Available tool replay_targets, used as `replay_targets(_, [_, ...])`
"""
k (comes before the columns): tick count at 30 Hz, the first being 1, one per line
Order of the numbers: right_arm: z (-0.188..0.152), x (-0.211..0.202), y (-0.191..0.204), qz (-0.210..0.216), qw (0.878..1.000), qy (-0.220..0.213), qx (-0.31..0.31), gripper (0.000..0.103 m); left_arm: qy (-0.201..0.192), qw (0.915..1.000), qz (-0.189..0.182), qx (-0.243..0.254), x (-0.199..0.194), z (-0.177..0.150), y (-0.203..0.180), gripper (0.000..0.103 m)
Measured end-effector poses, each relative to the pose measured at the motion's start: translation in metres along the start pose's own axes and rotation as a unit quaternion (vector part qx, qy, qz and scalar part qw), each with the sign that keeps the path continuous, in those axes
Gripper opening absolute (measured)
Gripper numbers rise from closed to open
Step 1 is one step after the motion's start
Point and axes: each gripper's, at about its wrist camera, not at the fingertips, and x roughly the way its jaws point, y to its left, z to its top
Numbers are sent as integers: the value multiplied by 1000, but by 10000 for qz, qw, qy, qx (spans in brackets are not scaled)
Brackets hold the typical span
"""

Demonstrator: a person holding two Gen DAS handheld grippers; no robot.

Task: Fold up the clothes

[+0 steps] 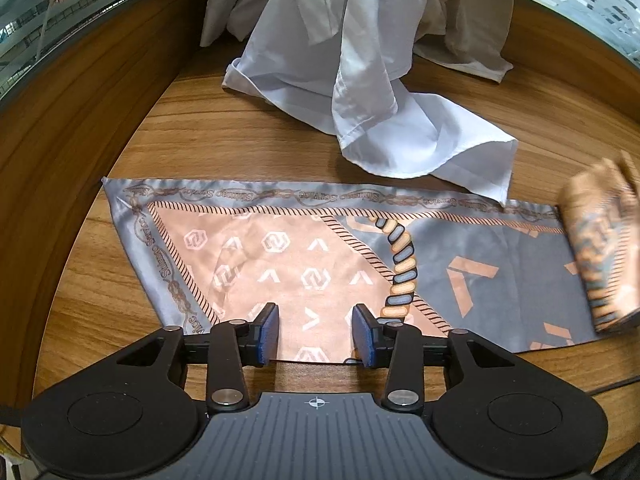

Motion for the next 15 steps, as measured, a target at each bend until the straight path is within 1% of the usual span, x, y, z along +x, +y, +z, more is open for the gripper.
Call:
replay_targets(3, [-8,-11,-36,-313,9992,-6,238,3,-11,9999,68,-108,2,1,1,55])
replay_targets(8, [-23,-20,-86,-946,9945,-5,443,3,16,9996,170,-228,3,2,2,59])
replay_targets(12, [-33,-25,-119,-1473,9874,1,574,3,40,9991,262,-320,3,3,1,61])
replay_targets(15, [-38,-28,-145,-1584,9840,13,816,3,-16,9987,443,-261,3,3,0,61])
